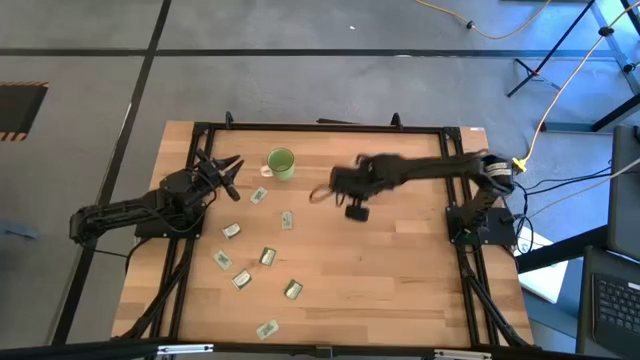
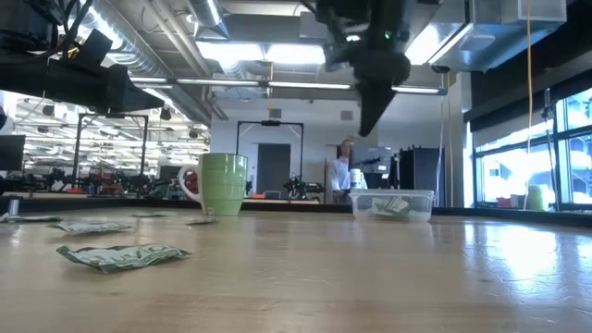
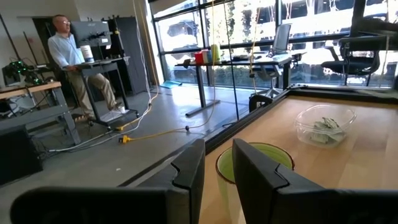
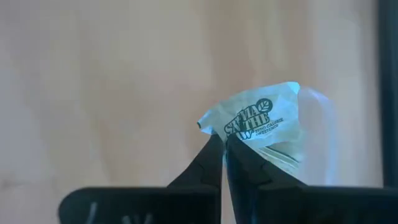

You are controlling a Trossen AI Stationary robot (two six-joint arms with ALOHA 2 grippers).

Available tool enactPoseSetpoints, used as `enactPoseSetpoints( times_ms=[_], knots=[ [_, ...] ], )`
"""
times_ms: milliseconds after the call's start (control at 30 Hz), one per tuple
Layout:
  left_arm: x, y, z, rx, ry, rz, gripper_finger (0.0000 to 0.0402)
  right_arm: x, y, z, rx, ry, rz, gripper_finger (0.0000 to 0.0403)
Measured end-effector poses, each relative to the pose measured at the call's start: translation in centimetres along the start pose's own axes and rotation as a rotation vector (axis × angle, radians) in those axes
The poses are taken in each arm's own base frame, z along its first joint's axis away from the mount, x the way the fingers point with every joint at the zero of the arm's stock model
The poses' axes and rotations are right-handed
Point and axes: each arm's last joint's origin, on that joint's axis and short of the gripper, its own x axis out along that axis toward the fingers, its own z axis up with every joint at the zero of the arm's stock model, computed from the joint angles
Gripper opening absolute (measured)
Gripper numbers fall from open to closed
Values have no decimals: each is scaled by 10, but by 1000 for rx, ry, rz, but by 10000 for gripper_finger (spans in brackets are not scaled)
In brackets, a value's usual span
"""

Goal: Pick and place items into bin
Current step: Put the white stevia packet into the transparent bin

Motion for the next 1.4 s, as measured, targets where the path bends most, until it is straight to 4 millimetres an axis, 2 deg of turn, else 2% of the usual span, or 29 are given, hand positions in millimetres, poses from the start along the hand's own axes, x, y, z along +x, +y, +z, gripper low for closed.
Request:
enactPoseSetpoints(
  times_ms=[100, 333, 533, 700, 800, 1000, 1133, 1267, 1400],
  knots=[
    [0, 0, 0, 0, 0, 0, 77, 3, -27, -15, 99, 17, -24, 12],
    [0, 0, 0, 0, 1, 0, 77, 49, -63, -43, 169, 84, -50, 17],
    [0, 0, 0, 0, 1, 0, 77, 75, -74, -63, 220, 122, -40, 18],
    [0, 0, 0, 0, 1, 0, 77, 82, -71, -72, 189, 162, -34, 20],
    [0, 0, 0, 0, 1, 0, 77, 82, -71, -72, 195, 160, -34, 36],
    [0, 0, 0, -2, -4, 0, 77, 70, -75, -65, 217, 172, -37, 108],
    [0, 0, 3, -16, -30, 2, 77, 47, -75, -56, 334, 134, -44, 146],
    [-1, -1, 12, -32, -82, -91, 77, 9, -54, -51, 335, -78, -12, 163],
    [-5, -4, 31, -4, -165, -324, 77, -23, -32, -62, 300, -352, 62, 165]
  ],
)
